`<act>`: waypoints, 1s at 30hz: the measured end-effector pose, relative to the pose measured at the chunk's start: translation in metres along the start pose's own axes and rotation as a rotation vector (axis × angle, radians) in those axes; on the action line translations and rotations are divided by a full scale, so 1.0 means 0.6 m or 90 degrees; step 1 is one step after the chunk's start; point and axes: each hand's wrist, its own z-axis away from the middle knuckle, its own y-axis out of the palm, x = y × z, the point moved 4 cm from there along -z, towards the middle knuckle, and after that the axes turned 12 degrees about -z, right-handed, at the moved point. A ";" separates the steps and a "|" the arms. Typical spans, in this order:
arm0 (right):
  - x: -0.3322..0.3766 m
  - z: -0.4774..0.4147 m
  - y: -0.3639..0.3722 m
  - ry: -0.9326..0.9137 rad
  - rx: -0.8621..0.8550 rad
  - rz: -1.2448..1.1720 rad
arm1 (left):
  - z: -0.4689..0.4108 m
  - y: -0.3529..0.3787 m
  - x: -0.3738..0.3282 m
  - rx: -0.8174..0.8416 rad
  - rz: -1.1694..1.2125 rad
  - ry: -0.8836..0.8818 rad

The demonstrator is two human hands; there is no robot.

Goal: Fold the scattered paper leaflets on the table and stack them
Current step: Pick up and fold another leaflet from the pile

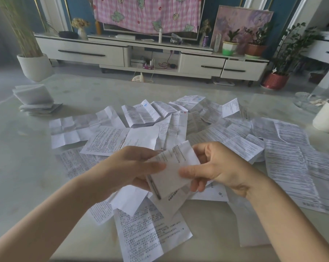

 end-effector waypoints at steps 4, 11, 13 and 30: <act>0.006 0.001 0.013 -0.055 -0.015 0.064 | -0.008 0.005 0.002 -0.128 -0.073 0.031; 0.015 -0.006 0.026 -0.216 -0.168 0.045 | -0.010 0.010 -0.011 -0.119 -0.081 0.070; 0.016 -0.007 0.027 -0.224 -0.194 -0.005 | -0.010 0.012 -0.010 -0.095 -0.073 0.071; 0.018 0.013 0.009 -0.048 -0.012 -0.121 | 0.005 0.009 -0.010 -0.291 0.152 0.049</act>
